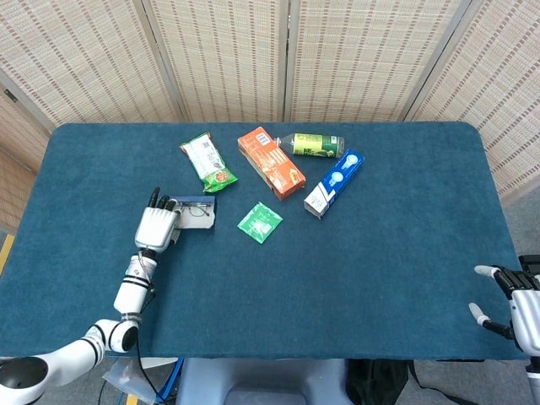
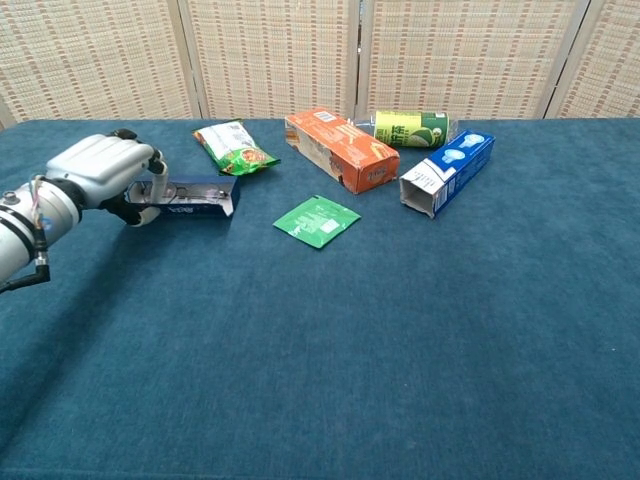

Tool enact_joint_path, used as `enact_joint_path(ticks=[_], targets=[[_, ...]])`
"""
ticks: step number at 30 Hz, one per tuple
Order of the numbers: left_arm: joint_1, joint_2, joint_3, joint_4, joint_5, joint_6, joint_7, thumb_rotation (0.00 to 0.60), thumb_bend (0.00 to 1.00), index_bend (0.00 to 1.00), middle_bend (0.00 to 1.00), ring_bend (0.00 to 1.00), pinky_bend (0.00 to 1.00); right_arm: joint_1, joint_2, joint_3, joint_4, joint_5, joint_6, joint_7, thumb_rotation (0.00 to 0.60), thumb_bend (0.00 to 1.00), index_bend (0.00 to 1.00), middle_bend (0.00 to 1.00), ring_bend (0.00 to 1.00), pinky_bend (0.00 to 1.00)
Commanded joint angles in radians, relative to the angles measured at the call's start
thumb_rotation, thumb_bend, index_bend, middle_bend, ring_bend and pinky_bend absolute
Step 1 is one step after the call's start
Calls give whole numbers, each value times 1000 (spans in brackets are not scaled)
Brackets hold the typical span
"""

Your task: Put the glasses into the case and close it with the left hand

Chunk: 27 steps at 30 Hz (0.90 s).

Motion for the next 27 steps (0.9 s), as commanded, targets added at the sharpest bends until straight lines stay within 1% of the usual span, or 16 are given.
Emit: enact_joint_path(ticks=[1, 7, 12, 15, 20, 24, 27], targets=[[37, 65, 39, -67, 48, 32, -42, 600, 459, 616, 293, 187, 12, 5, 0, 0, -6, -4, -4, -7, 600, 216, 295, 308, 298, 245], [83, 171, 102, -152, 125, 57, -138, 600, 458, 617, 292, 188, 14, 13, -1, 0, -25, -18, -5, -25, 600, 215, 295, 308, 298, 244], [116, 256, 162, -193, 192, 64, -234, 600, 460, 611, 279, 187, 13, 13, 2, -2, -40, -25, 1, -40, 600, 214, 295, 308, 298, 244], [135, 291, 182, -214, 210, 72, -276, 600, 460, 601, 266, 186, 14, 12, 2, -3, -47, -28, 4, -47, 600, 214, 295, 308, 298, 245], [164, 346, 214, -254, 236, 80, -299, 600, 460, 599, 246, 183, 14, 13, 4, -5, -61, -33, 5, -60, 600, 214, 295, 308, 298, 244], [174, 395, 239, -292, 244, 54, -287, 600, 460, 600, 227, 166, 13, 18, 2, -7, -70, -40, 3, -70, 600, 214, 295, 308, 298, 244], [179, 414, 234, -310, 241, 54, -280, 600, 460, 596, 216, 154, 14, 20, 0, -7, -72, -42, 1, -73, 600, 213, 295, 308, 298, 245]])
